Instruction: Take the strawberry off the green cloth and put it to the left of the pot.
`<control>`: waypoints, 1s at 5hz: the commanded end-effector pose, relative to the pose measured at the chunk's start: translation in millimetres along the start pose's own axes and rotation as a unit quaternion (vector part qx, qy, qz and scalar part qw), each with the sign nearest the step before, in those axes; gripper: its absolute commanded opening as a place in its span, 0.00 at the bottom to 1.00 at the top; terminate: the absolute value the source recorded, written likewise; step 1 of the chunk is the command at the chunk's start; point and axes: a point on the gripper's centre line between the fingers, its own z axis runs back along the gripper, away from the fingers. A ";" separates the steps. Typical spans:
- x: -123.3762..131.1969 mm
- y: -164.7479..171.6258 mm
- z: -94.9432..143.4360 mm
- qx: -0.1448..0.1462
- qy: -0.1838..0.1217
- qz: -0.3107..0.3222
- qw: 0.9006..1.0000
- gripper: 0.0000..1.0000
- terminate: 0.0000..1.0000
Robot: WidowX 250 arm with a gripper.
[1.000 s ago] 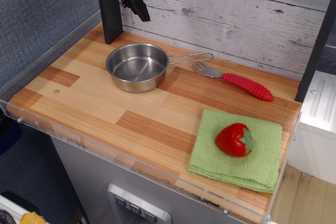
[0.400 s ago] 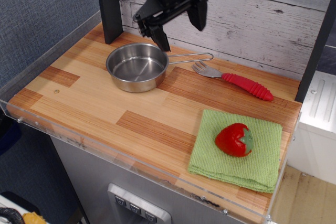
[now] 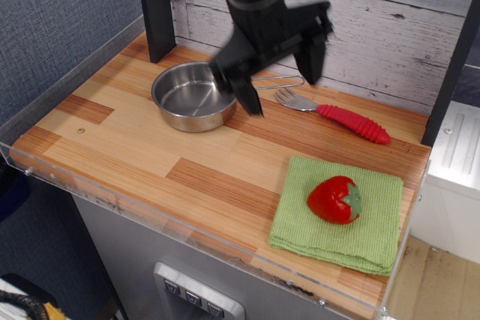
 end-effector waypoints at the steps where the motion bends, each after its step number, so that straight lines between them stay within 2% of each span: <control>1: -40.8 -7.8 -8.9 -0.016 0.016 0.015 1.000 1.00 0.00; 3: -65.6 -10.5 -38.5 -0.004 0.045 0.032 0.998 1.00 0.00; 5: -78.7 -8.5 -62.2 0.016 0.062 0.027 0.998 1.00 0.00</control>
